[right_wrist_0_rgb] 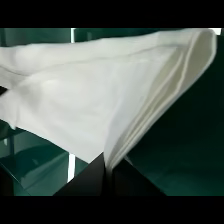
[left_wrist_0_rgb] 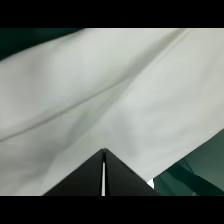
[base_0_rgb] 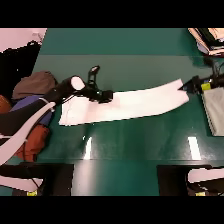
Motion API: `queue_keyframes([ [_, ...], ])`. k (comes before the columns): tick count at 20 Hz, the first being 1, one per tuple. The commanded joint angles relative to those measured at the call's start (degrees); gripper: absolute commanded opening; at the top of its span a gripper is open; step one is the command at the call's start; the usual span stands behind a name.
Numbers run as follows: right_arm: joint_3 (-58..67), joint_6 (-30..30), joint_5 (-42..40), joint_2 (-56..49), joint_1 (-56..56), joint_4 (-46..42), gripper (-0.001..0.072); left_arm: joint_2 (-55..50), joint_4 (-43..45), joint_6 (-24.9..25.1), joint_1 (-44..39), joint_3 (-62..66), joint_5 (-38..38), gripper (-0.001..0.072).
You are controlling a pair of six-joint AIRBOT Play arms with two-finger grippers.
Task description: Fold the shirts.
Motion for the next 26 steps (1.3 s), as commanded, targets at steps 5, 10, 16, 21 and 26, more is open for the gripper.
queue_keyframes([
  [5, 10.4, 5.8, -0.4, 10.1, 12.0, 8.4, 0.0013, -12.5, -0.6, 0.3, -5.3, 14.6, -3.1, 0.0025],
  [10, 15.0, 7.2, -2.7, 10.2, 21.6, 8.4, 0.0013, -14.1, -0.6, 0.3, -5.3, 16.1, -3.5, 0.0025],
  [16, 15.1, 7.2, -6.4, 10.2, 28.9, 8.3, 0.0013, -12.4, 2.0, 0.3, -2.4, 16.2, -6.8, 0.0025],
  [21, 15.1, 4.8, -9.8, 7.6, 38.8, 8.4, 0.0014, 0.8, 11.5, 0.4, 9.2, 16.2, -11.3, 0.0025],
  [26, 15.2, 0.5, -26.3, -0.7, 56.1, 8.3, 0.0017, 16.5, 21.2, 3.4, 23.3, 16.2, -16.4, 0.0026],
])
